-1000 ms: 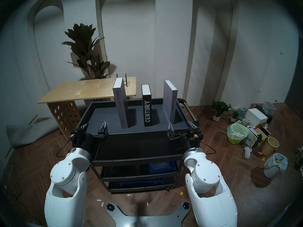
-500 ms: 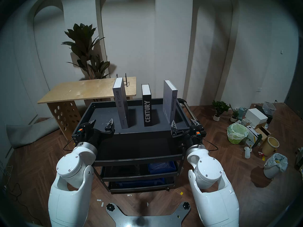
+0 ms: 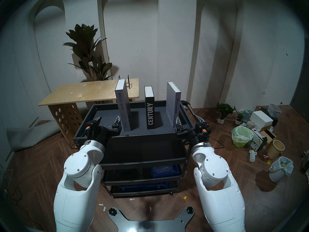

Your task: Sort the books onto the shelf by size, largest to the left

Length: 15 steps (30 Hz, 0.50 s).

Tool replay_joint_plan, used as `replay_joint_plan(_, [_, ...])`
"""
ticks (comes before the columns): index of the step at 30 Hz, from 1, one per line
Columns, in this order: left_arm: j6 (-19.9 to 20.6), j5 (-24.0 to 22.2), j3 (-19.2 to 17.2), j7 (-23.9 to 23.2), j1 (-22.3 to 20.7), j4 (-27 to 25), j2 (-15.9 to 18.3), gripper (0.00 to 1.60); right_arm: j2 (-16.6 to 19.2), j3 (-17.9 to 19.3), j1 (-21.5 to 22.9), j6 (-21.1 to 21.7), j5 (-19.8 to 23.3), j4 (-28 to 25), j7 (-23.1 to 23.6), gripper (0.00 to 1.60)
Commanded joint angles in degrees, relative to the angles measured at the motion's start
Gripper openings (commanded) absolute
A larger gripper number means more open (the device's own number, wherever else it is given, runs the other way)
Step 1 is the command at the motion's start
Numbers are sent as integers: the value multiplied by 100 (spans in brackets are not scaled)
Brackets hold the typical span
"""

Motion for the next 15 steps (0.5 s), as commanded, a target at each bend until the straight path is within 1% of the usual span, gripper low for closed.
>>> replay_joint_plan(1, [-71, 93, 119, -34, -298, 23, 24, 160, -69, 15, 167, -169, -8, -60, -61, 160])
replay_joint_plan(6, [-85, 136, 147, 12, -323, 16, 4, 160, -81, 32, 297, -145, 14, -16, -67, 160])
replay_joint_plan(10, [-27, 154, 103, 36, -288, -92, 19, 160, -80, 40, 330, -116, 75, -59, -64, 160])
replay_joint_plan(15, [13, 168, 78, 42, -242, -184, 25, 160, -81, 71, 471, -48, 124, 37, -110, 160])
